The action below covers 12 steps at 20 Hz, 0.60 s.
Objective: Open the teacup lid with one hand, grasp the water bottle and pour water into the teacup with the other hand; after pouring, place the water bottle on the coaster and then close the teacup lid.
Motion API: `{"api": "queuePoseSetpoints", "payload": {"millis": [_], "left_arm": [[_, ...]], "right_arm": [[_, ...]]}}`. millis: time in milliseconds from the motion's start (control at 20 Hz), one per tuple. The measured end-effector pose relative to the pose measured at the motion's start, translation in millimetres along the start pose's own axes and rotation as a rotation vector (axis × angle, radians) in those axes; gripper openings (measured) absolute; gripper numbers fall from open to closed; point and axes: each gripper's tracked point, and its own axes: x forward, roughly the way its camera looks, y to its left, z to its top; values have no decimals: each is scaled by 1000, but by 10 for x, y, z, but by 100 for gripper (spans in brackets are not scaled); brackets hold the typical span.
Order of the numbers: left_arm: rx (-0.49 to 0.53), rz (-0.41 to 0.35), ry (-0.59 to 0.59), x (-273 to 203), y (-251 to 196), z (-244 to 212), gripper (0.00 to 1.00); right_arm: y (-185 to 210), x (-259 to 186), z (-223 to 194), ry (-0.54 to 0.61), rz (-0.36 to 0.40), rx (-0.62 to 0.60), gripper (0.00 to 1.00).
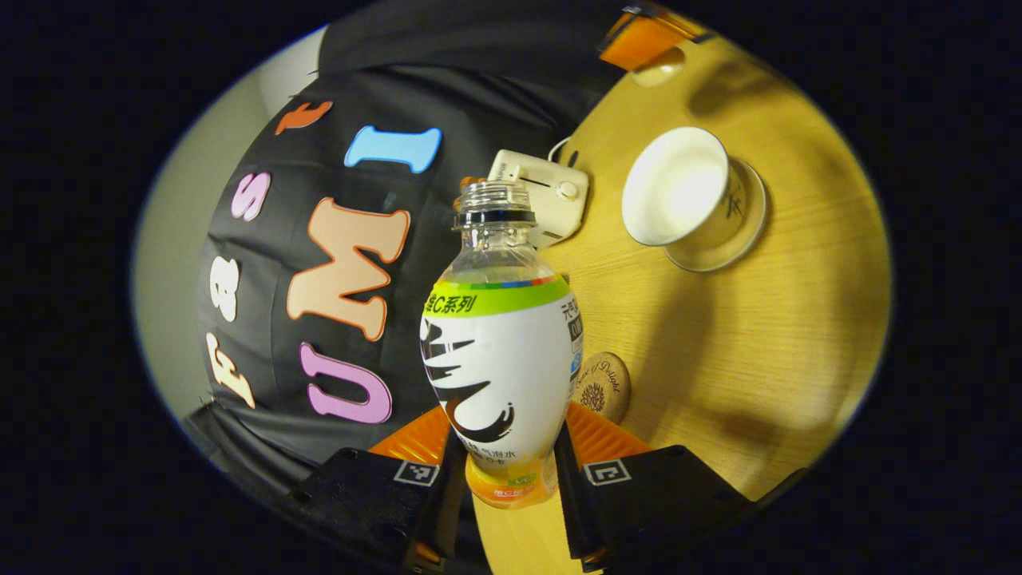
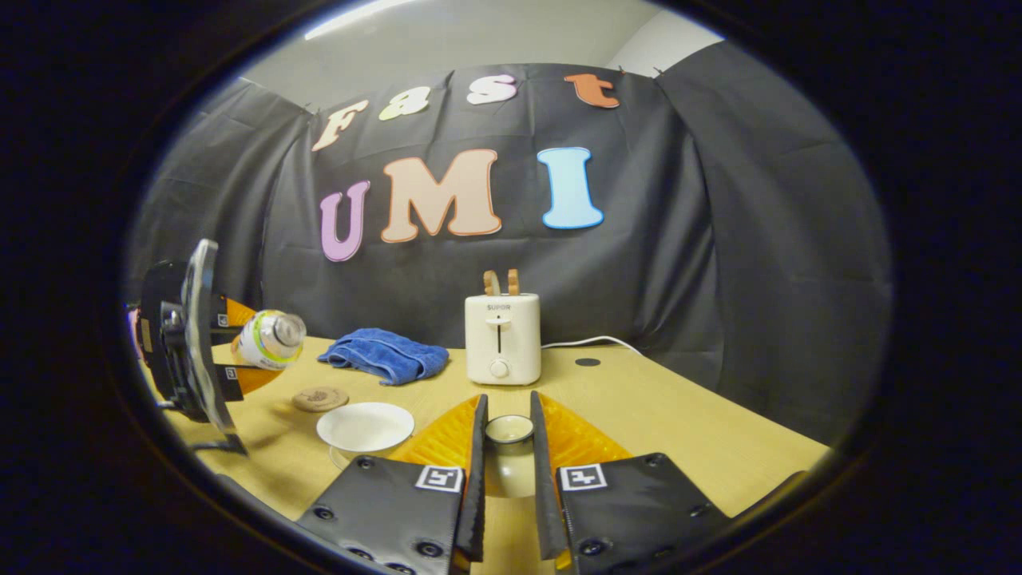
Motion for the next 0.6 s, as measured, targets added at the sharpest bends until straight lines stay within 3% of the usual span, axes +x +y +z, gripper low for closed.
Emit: {"api": "queuePoseSetpoints", "payload": {"millis": [400, 600], "left_arm": [[245, -6, 5, 146, 36, 37, 51], [318, -14, 9, 188, 1, 50, 51]], "right_arm": [[-3, 3, 1, 1, 2, 1, 30], [-4, 4, -2, 1, 2, 1, 29]]}}
